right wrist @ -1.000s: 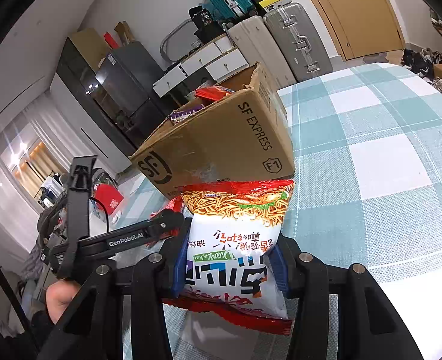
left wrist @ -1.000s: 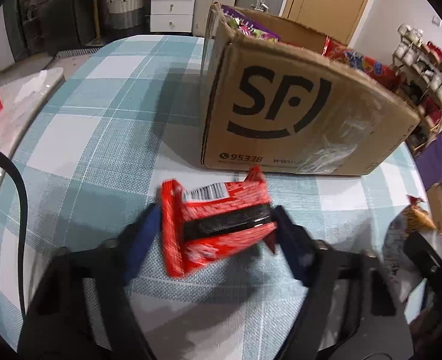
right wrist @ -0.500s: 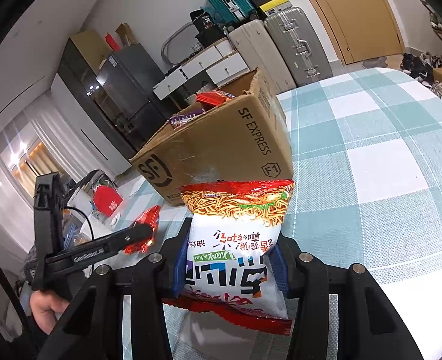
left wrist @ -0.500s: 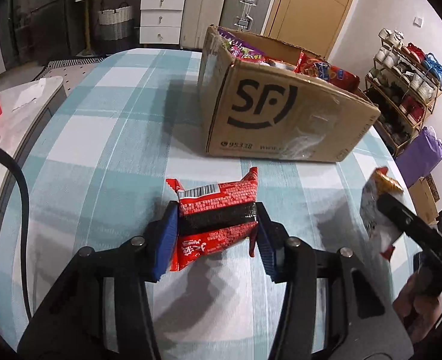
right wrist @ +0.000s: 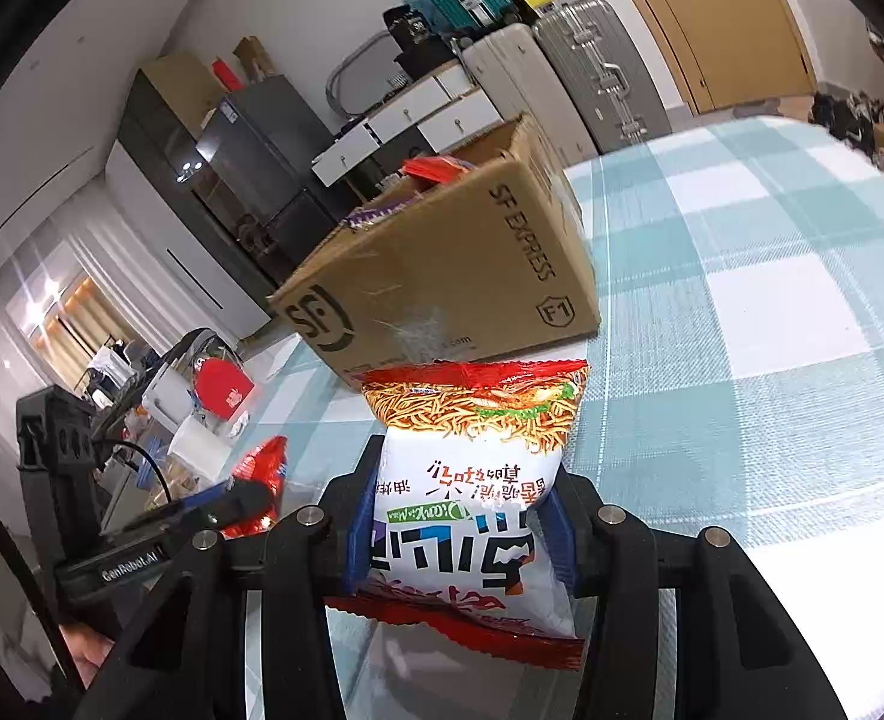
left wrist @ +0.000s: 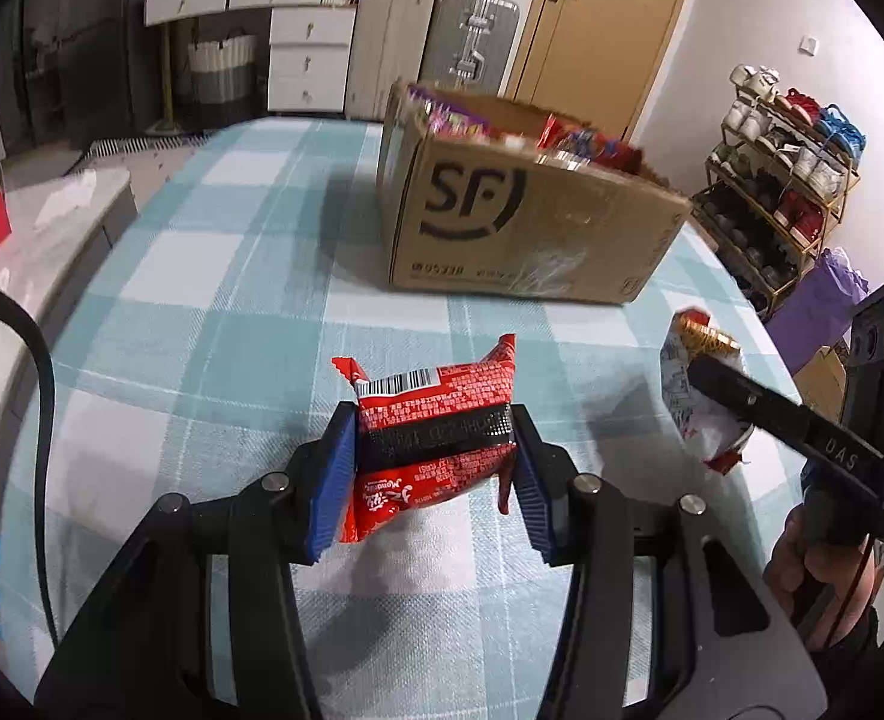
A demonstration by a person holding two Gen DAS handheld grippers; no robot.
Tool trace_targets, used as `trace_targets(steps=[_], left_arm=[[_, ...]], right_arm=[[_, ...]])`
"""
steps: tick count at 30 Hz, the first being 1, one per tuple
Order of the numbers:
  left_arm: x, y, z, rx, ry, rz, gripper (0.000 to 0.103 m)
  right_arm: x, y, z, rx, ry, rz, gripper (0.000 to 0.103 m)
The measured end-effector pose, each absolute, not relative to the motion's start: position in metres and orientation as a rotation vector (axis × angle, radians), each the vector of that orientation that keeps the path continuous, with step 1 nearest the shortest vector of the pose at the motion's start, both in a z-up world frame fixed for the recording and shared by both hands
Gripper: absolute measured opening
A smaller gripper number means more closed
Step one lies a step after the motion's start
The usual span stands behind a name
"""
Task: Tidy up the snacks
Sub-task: 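Carry the chocolate pack and noodle bag over the box with both grippers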
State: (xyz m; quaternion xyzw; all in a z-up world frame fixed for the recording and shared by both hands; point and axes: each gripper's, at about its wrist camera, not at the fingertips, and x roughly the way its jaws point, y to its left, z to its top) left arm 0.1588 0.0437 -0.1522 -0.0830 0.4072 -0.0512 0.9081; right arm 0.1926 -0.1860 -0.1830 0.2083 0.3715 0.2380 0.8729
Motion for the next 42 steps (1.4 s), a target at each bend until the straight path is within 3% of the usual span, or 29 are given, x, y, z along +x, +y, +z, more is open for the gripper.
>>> trace_targets(steps=[6, 20, 26, 34, 42], left_arm=[[0.146, 0.041, -0.118, -0.169, 0.777, -0.135, 0.046], [0.138, 0.047, 0.000, -0.139, 0.644, -0.245, 0.046], [0.145, 0.046, 0.040, -0.136, 0.629, -0.266, 0.046], [0.184, 0.034, 0.088, -0.099, 0.633, -0.282, 0.046], [0.243, 0.010, 0.103, -0.033, 0.662, -0.264, 0.046]], right_arm=[[0.176, -0.187, -0.158, 0.398, 0.761, 0.516, 0.047], [0.156, -0.167, -0.013, 0.280, 0.612, 0.633, 0.047], [0.175, -0.170, 0.031, 0.427, 0.631, 0.757, 0.047], [0.207, -0.162, 0.080, 0.416, 0.598, 0.735, 0.047], [0.260, -0.153, 0.100, 0.334, 0.623, 0.624, 0.047]])
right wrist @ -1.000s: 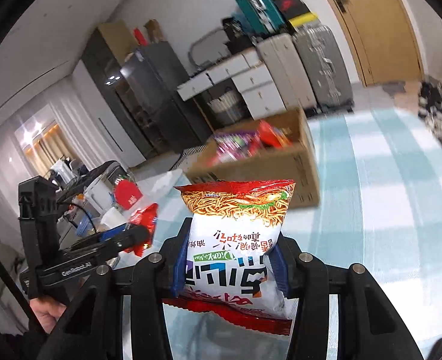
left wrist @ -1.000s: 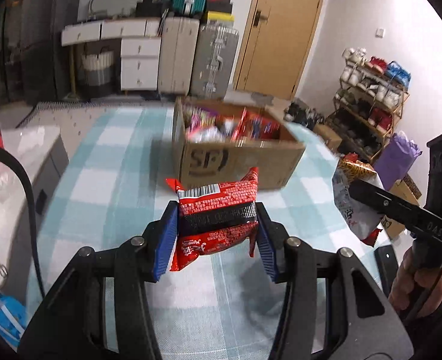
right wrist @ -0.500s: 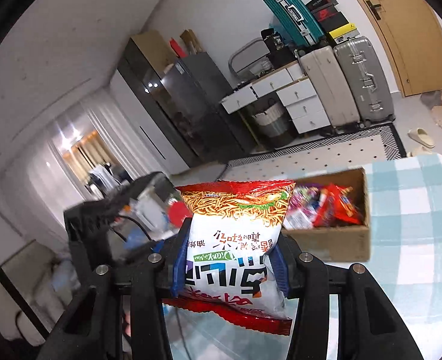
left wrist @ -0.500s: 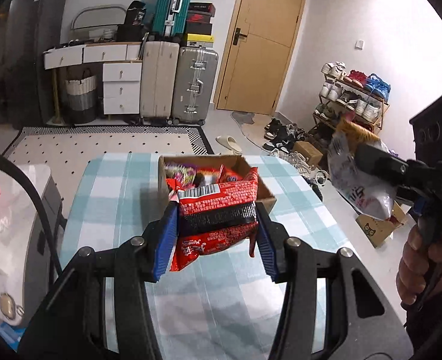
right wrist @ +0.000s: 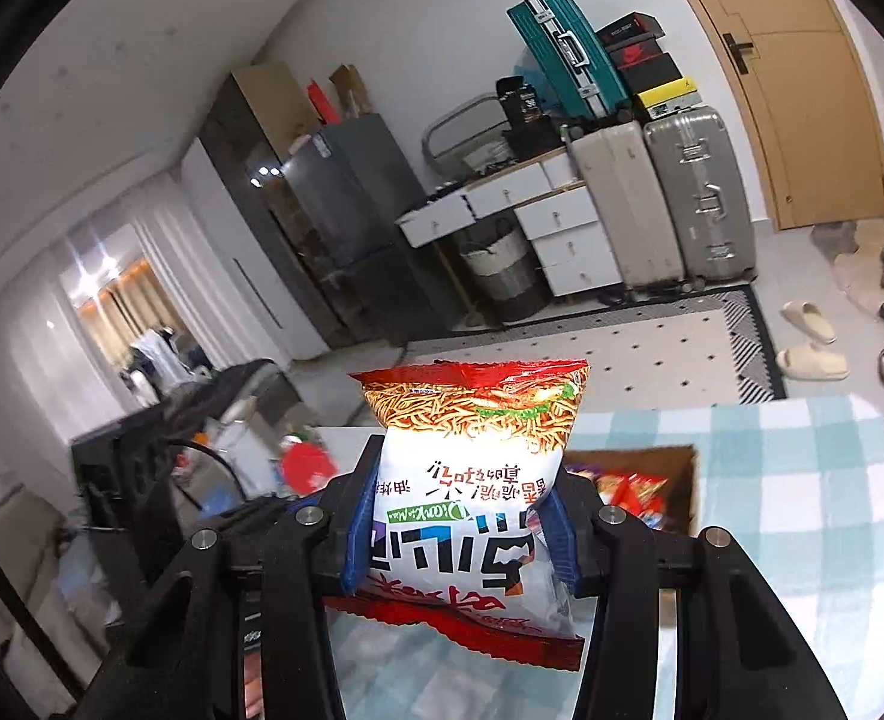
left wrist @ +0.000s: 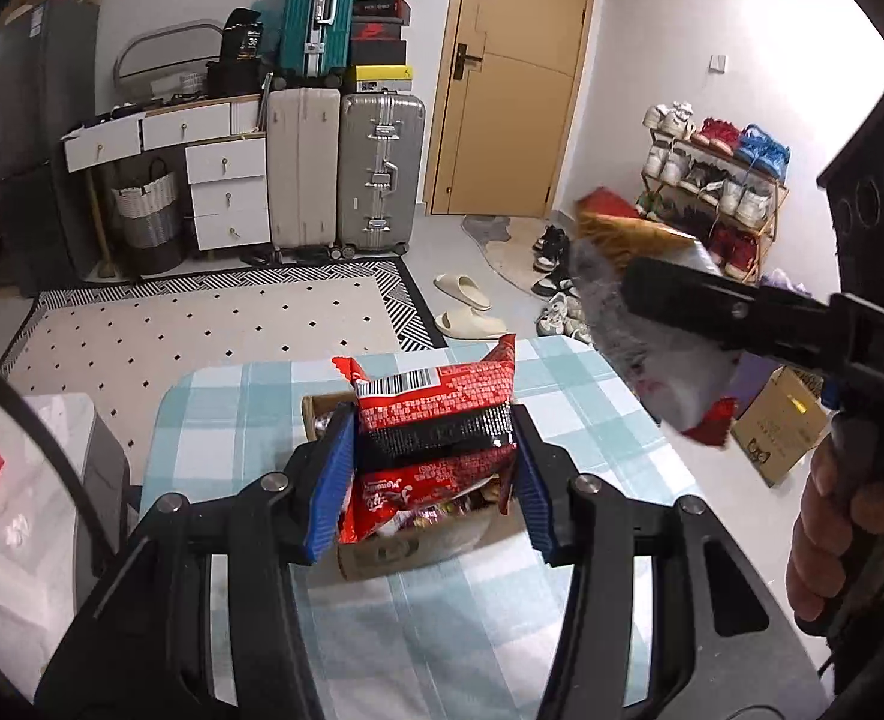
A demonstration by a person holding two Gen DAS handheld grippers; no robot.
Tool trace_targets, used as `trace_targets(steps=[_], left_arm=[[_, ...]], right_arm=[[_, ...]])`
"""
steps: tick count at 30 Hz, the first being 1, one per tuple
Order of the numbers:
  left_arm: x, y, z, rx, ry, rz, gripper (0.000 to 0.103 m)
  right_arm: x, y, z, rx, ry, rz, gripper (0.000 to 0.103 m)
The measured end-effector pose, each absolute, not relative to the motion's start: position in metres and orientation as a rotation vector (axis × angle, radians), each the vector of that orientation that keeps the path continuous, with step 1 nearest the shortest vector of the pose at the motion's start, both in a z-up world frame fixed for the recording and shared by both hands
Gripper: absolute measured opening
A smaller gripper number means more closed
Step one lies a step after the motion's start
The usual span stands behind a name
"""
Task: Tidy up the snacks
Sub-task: 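Carry the chocolate pack and noodle bag over the box with both grippers, then lower both packs into the box and open both grippers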
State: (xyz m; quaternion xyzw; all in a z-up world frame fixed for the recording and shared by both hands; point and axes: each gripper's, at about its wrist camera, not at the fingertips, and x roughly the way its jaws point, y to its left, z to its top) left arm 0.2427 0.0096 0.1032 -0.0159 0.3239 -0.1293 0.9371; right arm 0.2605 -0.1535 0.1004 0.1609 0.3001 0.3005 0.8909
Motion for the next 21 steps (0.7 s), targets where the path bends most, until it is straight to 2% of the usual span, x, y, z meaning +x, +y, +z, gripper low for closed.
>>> trace_targets(steps=[7, 21], left_arm=[[0.310, -0.015, 0.078, -0.013, 0.712, -0.250, 0.046], [0.401, -0.006, -0.025, -0.121, 0.866, -0.293, 0.046]], right_arm=[[0.314, -0.142, 0.086, 0.233, 0.655, 0.533, 0.047], [0.403, -0.130, -0.008, 0.165, 0.821, 0.467, 0.047]])
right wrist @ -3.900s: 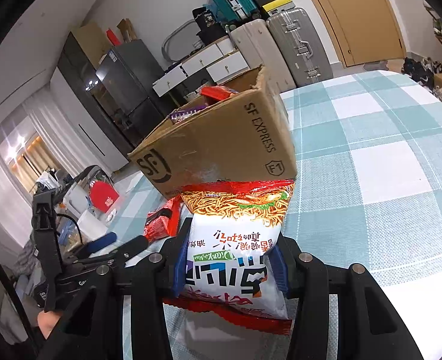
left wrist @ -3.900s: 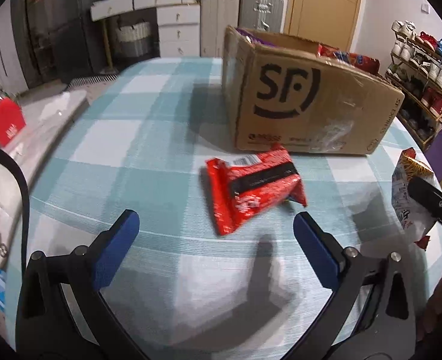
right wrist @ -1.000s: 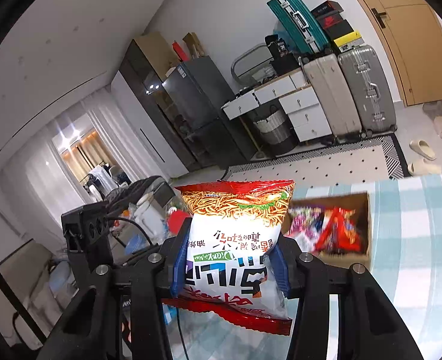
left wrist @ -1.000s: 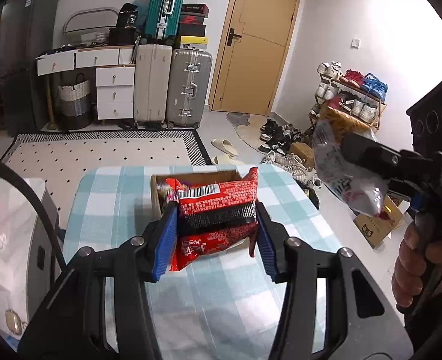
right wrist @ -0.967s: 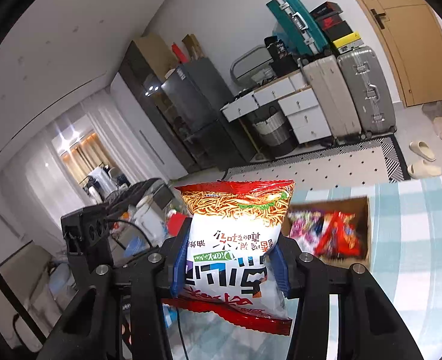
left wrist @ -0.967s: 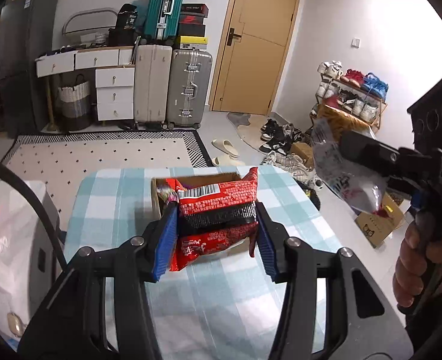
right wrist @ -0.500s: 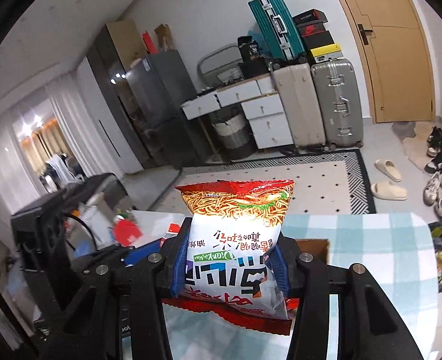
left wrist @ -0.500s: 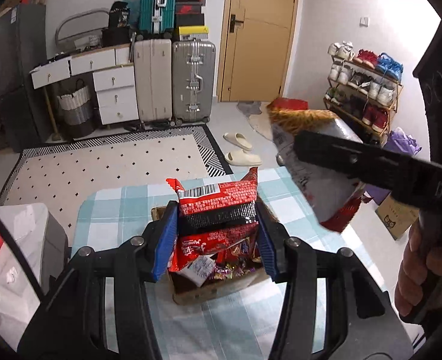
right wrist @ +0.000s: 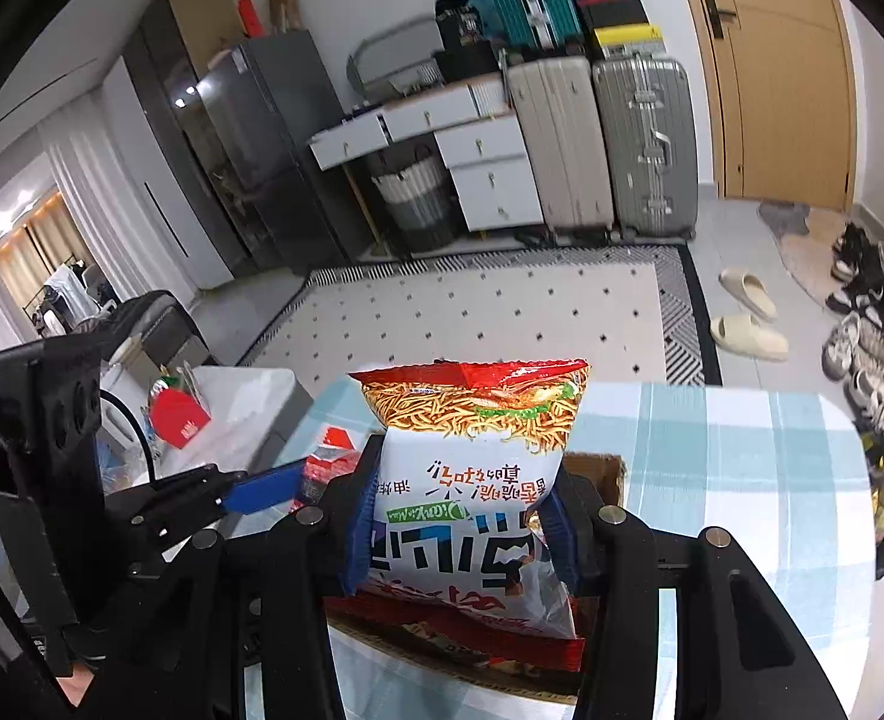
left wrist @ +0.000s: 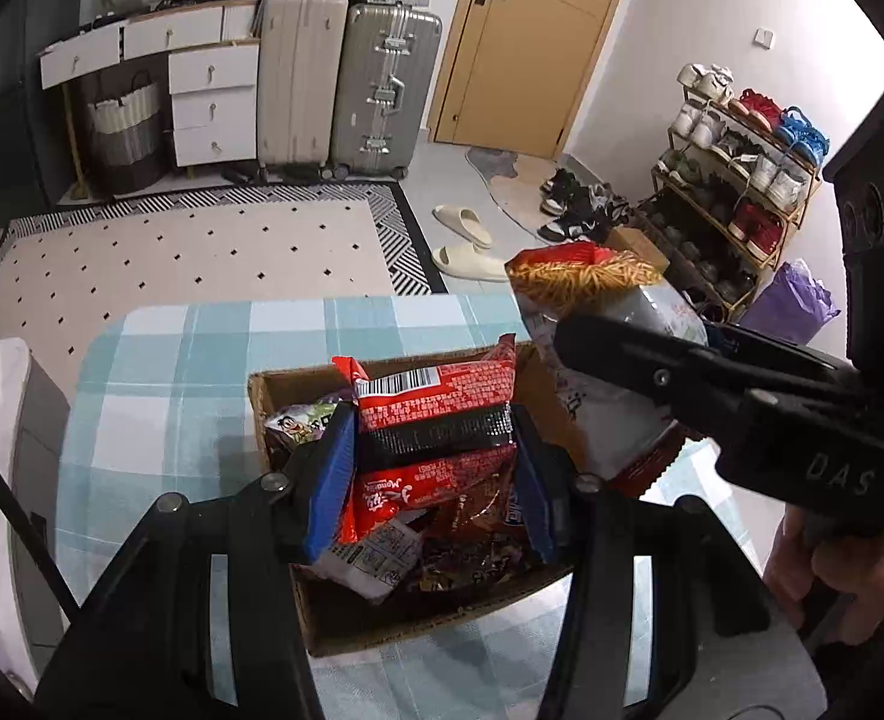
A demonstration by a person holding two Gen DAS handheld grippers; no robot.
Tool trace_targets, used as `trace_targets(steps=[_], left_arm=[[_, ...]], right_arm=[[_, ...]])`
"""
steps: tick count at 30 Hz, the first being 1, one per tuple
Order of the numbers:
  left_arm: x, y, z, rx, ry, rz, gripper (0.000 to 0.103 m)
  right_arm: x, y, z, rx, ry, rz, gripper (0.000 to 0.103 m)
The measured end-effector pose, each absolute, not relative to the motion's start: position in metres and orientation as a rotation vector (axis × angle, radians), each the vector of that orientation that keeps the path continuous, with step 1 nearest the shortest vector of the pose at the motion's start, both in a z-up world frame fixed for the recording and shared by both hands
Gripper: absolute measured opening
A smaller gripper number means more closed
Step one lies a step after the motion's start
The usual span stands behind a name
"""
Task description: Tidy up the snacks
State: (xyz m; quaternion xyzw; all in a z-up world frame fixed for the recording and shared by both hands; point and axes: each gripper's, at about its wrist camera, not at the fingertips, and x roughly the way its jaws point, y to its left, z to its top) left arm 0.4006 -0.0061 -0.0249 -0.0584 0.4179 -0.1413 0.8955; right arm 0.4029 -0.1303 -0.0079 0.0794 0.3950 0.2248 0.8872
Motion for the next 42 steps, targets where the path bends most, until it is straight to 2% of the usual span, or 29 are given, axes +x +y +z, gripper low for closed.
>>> trace_targets(steps=[7, 13, 21, 33, 36, 40, 41, 42], left_arm=[[0.416, -0.001, -0.062, -0.127, 0.901, -0.286, 0.047], [0.422, -0.002, -0.073, -0.109, 0.915, -0.280, 0.049], [0.423, 0.000, -0.081, -0.097, 0.949, -0.285, 0.060], [0.391, 0.005, -0.057, -0.079, 0.899, -0.250, 0.062], [0.377, 0.004, -0.046, -0.051, 0.865, -0.221, 0.063], [0.354, 0.007, -0.027, -0.054, 0.810, -0.195, 0.065], [0.348, 0.009, -0.021, -0.056, 0.790, -0.183, 0.068], [0.341, 0.011, -0.017, -0.057, 0.770, -0.168, 0.077]], right_arm=[[0.421, -0.128, -0.039, 0.148, 0.889, 0.459, 0.047], [0.427, -0.122, -0.054, 0.147, 0.944, 0.467, 0.049], [0.425, -0.127, -0.059, 0.169, 0.944, 0.457, 0.054], [0.398, -0.147, -0.030, 0.194, 0.859, 0.449, 0.056], [0.386, -0.152, -0.020, 0.190, 0.828, 0.449, 0.063], [0.368, -0.155, -0.007, 0.163, 0.788, 0.446, 0.064], [0.363, -0.156, -0.003, 0.168, 0.780, 0.448, 0.064], [0.358, -0.158, 0.001, 0.171, 0.772, 0.447, 0.064]])
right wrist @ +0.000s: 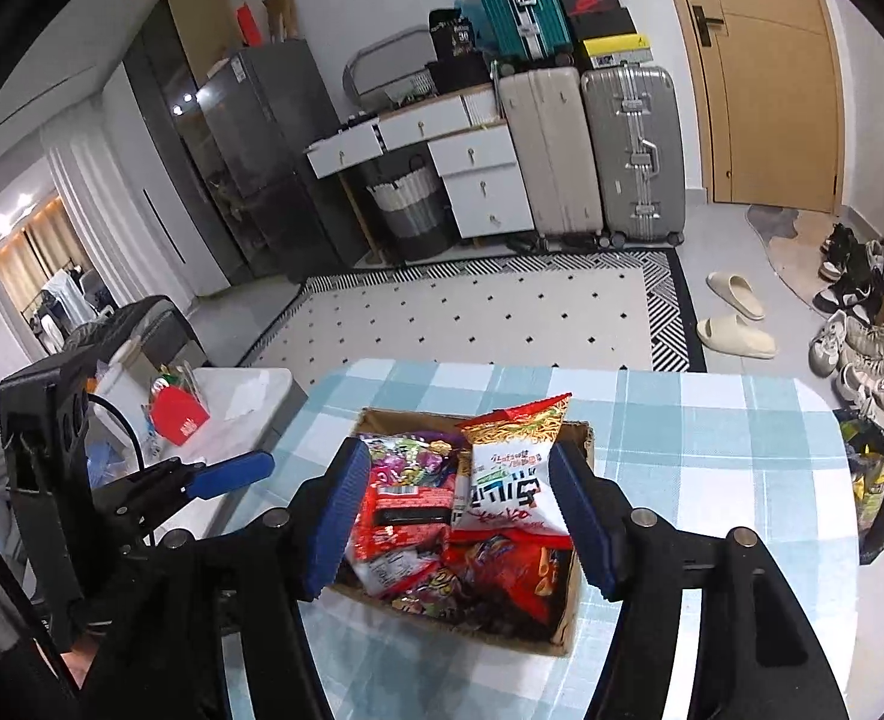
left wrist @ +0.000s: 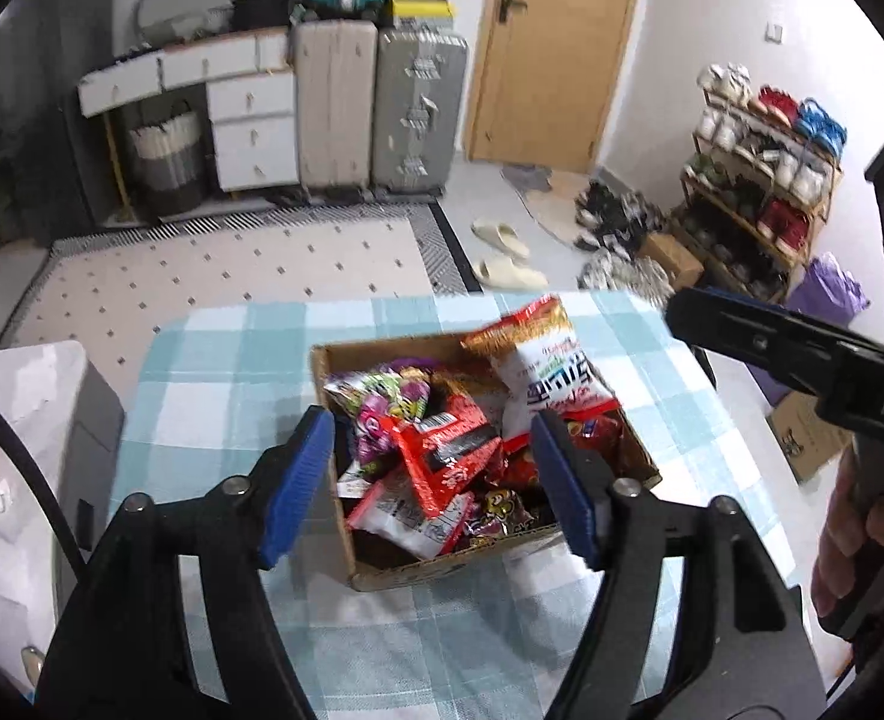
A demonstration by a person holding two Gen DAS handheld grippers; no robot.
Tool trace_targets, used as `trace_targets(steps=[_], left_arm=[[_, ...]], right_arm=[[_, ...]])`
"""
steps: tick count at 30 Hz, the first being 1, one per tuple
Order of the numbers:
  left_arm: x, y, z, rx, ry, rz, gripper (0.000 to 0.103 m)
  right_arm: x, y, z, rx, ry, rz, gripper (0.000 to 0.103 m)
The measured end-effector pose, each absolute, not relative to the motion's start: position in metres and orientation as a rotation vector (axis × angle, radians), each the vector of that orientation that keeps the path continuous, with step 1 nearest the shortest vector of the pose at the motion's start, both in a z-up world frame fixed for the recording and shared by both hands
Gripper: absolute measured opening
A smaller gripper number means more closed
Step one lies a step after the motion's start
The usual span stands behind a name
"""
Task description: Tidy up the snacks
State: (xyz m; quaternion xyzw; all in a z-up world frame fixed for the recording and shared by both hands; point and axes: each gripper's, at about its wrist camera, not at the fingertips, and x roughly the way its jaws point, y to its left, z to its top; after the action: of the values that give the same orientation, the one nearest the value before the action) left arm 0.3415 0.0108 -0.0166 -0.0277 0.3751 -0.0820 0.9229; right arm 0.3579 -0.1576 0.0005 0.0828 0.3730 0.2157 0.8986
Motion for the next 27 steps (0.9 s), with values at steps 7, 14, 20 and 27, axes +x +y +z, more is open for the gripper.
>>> trace_targets(steps=[7, 14, 20, 27], left_arm=[[0.297, 0.020, -0.001, 0.000, 0.699, -0.088, 0.083], [0.242, 0.030, 0.008, 0.002, 0.644, -0.080, 0.084], [0.197, 0.032, 0.009, 0.031, 0.572, -0.057, 0.091], [0.134, 0.027, -0.006, 0.102, 0.429, 0.007, 0.102]], right_arm=[[0.313, -0.159, 0.033, 0.126, 0.662, 0.461, 0.087], [0.260, -0.155, 0.063, 0.098, 0.542, 0.488, 0.098], [0.199, -0.159, 0.072, 0.066, 0.398, 0.478, 0.102], [0.142, -0.166, 0.051, 0.045, 0.295, 0.457, 0.102]])
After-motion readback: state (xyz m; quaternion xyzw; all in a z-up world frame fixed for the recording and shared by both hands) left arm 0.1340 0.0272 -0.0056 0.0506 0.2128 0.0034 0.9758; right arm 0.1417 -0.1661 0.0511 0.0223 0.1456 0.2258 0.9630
